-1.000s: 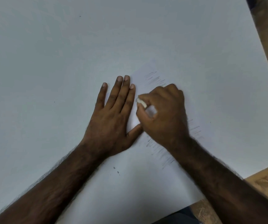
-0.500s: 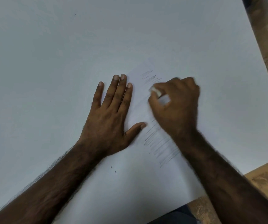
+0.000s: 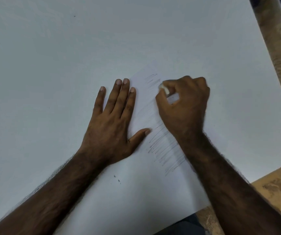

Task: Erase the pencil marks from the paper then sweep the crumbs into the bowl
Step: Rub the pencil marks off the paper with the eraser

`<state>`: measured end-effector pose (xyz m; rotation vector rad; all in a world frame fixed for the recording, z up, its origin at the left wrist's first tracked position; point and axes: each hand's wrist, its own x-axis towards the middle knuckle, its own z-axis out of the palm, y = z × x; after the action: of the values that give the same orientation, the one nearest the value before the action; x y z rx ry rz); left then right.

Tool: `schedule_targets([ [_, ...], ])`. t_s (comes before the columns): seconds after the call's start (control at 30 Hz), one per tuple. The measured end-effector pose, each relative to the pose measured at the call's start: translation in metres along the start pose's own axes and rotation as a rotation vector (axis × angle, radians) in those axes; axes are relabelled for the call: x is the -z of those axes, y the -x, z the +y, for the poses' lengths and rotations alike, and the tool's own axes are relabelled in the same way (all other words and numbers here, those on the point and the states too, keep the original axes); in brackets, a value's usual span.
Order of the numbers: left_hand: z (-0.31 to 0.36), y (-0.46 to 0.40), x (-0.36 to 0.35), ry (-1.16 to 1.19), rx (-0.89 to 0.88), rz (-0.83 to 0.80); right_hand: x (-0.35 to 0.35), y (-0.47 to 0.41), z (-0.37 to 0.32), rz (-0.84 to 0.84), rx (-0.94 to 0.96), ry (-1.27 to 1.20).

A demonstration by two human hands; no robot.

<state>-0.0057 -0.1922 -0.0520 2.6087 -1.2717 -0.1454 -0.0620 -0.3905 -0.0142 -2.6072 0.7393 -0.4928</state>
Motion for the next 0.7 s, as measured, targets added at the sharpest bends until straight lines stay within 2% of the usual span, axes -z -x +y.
schedule_targets([
  [0.13, -0.001, 0.001, -0.001, -0.006, -0.02, 0.012, -0.006, 0.022, -0.018, -0.136, 0.211, -0.024],
  [0.3, 0.0, 0.0, 0.0, -0.007, 0.001, -0.007, 0.0, -0.009, 0.006, 0.004, -0.017, 0.026],
  [0.53, 0.0, 0.001, 0.001, -0.001, -0.017, 0.013, -0.007, 0.026, -0.022, -0.154, 0.181, -0.06],
  [0.7, 0.001, 0.0, 0.0, -0.003, -0.004, 0.005, -0.005, -0.01, 0.0, -0.01, -0.028, 0.01],
])
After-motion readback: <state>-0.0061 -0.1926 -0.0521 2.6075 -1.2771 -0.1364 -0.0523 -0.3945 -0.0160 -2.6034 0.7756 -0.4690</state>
